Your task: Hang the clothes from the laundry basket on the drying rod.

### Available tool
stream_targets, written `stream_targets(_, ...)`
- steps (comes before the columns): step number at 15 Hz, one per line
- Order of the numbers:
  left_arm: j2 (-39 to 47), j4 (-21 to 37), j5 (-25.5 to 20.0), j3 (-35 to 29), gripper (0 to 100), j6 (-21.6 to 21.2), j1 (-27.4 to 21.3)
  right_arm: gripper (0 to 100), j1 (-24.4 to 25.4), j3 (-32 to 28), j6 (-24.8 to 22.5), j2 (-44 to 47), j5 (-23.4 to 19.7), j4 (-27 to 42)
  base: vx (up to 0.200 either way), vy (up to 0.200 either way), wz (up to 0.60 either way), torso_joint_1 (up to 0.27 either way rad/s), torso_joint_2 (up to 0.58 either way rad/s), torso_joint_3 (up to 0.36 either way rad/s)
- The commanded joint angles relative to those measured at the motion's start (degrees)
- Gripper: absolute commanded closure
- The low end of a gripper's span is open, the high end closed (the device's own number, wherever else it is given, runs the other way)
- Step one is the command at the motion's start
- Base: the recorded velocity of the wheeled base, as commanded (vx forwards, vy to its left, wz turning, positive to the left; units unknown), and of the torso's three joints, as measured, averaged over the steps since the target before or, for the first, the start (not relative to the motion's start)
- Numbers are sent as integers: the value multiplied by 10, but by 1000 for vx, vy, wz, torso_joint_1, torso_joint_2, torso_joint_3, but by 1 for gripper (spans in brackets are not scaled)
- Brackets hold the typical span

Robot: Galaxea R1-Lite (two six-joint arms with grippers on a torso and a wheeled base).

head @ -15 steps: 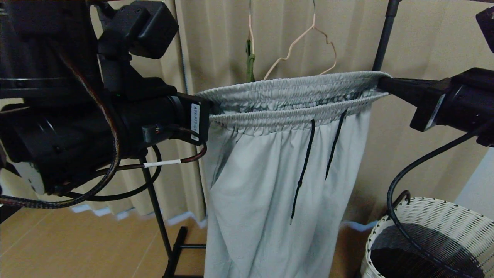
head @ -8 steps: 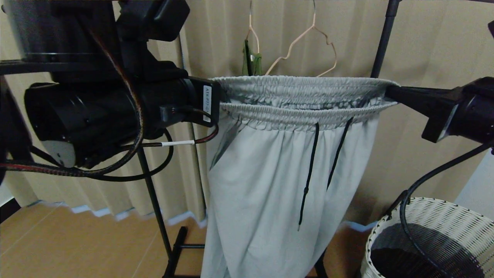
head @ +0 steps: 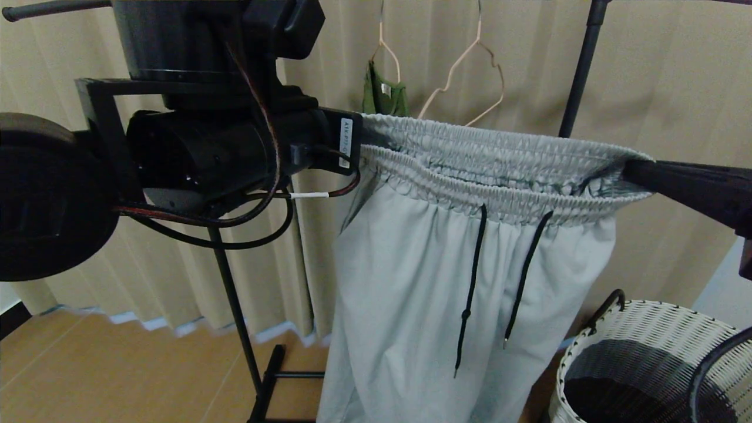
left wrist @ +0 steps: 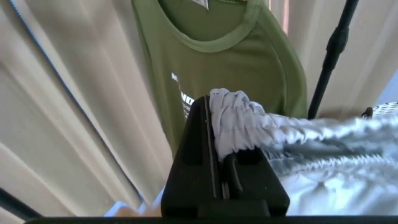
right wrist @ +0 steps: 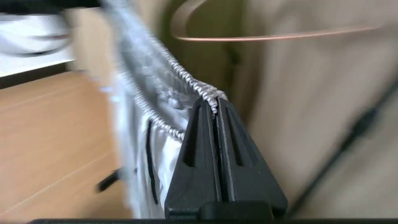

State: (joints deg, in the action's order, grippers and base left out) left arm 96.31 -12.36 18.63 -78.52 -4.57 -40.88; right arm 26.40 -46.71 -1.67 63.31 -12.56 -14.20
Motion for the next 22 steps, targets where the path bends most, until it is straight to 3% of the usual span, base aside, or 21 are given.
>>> stream_targets(1,11,0,2,-2,100,2,0,100,1,21,0,-18,-29,-5,0,0,0,0,0,0)
stream_targets(4,12,0,11,-1,100,4,0,100,2,23,-1,-13,-62,-3,0,0,0,0,0,0)
stream_targets(6,5,1,11,10,100,5,0,100,-2,21,-5,5,-55,-8,0,0,0,0,0,0)
stream_targets(9,-28,7,11,32,100,4,5,100,-50,21,-20,34,-43,-15,0,0,0,0,0,0)
stream_targets(12,-59,19,9,60,100,0,9,100,-57,16,-30,59,-41,-47,0,0,0,0,0,0)
stream_targets(13,-95,49,-1,86,100,-2,11,100,-58,15,-30,95,-22,-96,0,0,0,0,0,0)
stream_targets(15,-125,58,-25,109,100,-4,9,100,-58,-2,-30,132,-8,-130,0,0,0,0,0,0)
stream_targets(18,-176,57,-79,152,100,-33,7,100,-58,-44,-28,176,-5,-152,0,0,0,0,0,0)
stream_targets(22,-211,57,-159,166,100,-33,-10,100,-57,-80,-26,213,-6,-173,0,0,0,0,0,0)
